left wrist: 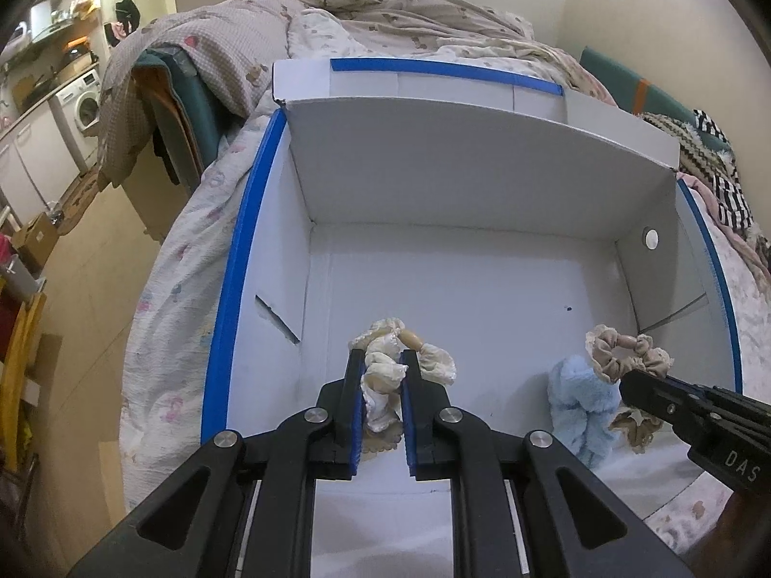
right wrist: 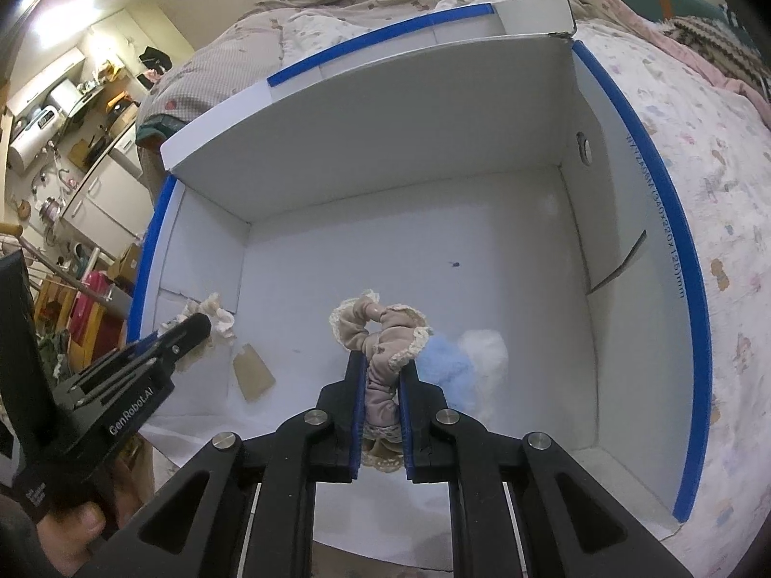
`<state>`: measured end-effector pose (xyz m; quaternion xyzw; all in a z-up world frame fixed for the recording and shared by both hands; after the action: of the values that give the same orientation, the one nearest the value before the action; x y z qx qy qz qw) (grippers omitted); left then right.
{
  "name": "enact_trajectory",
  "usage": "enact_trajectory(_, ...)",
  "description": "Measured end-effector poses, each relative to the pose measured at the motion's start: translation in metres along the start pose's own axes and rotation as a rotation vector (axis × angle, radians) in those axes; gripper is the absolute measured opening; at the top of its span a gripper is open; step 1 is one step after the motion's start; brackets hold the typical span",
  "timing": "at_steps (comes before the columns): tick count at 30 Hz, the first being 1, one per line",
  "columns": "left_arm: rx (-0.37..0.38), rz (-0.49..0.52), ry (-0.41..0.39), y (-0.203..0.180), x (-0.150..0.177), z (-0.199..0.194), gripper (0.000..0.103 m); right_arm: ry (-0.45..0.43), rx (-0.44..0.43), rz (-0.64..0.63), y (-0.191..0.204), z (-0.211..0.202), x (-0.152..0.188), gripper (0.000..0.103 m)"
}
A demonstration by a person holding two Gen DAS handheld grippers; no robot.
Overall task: Organize soft objects
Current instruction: 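Carry both scrunchies into the box and open both grippers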
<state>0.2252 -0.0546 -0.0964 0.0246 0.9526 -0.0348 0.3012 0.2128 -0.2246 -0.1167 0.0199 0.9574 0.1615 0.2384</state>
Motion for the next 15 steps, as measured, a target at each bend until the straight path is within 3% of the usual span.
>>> enact_trajectory(9,-0.022,-0.001,0.038,0.004,0.006,0.008,0.017,-0.006,0.004,0.012,-0.005,-0.003,0.002,0.017)
enact_trajectory(12,-0.023,-0.007,0.047,0.004,0.008,0.009,0.025,-0.012,-0.010,0.038,-0.007,-0.004,0.001,0.032)
enact_trajectory(14,-0.015,-0.007,0.051,0.004,0.009,0.008,0.032,-0.032,0.019,0.035,-0.010,-0.008,-0.001,0.056)
enact_trajectory(15,0.001,-0.006,0.056,0.002,0.009,0.008,0.036,-0.047,0.040,0.034,-0.012,-0.010,-0.003,0.076)
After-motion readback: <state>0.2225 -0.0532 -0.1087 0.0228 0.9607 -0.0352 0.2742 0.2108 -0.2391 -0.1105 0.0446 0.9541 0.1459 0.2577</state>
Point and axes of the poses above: each gripper's, at about its wrist camera, not at the fingertips, and z roughly the way its jaws point, y to its left, x to its underside, the point moved 8 cm from there along z, roughly the way its jaws point, and after that the axes turned 2 degrees about x, right-handed, at the moved point
